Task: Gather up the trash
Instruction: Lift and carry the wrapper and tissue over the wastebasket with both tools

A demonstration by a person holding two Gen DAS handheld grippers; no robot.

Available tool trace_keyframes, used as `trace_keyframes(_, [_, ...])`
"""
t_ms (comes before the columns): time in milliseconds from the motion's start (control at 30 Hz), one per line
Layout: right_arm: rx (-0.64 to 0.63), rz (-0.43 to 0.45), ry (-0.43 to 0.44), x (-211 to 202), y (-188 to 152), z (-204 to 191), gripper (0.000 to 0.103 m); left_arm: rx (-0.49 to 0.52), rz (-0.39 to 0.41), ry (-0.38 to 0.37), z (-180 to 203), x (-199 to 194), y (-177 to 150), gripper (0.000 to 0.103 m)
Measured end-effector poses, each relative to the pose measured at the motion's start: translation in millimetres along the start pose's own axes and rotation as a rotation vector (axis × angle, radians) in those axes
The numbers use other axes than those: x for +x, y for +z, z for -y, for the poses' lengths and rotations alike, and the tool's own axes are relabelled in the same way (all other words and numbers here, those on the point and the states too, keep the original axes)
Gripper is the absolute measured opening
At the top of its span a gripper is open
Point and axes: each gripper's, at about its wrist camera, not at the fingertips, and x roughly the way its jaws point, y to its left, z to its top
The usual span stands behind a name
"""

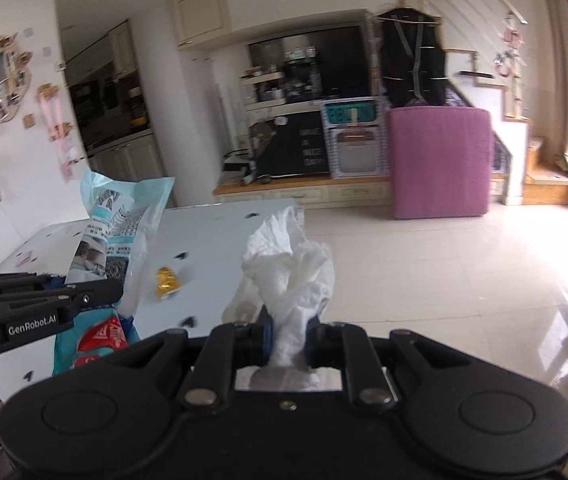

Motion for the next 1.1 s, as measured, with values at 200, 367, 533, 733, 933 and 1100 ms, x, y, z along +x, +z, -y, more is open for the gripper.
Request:
trace_keyframes(200, [0.049,0.000,-0.074,-17,-13,59,0.015,0.032,-0.026,-0.059,55,30,-5,0.015])
trace_keyframes(367, [0.076,-0.020,-0.135,-18,-29,103,0.015,0.091,-0.028,-0.048,100,62,-14,0.015])
trace_keyframes(533, [0.116,-0.058,-0.155,-7,-54,141,0.015,0.134,-0.032,-0.024,135,105,-30,0.015])
trace_keyframes(733, [0.170,-0.131,-0.176,24,-86,184,0.015,0.171,-0.045,0.030,168,176,-51,0.015])
trace_keyframes(933, [0.210,-0.218,-0.181,69,-119,222,0.015,0.114,-0.155,0.012,183,249,-110,0.015])
trace_keyframes(1100, [0.222,-0.302,-0.188,114,-148,242,0.015,0.067,-0.183,0.081,177,303,-160,0.015])
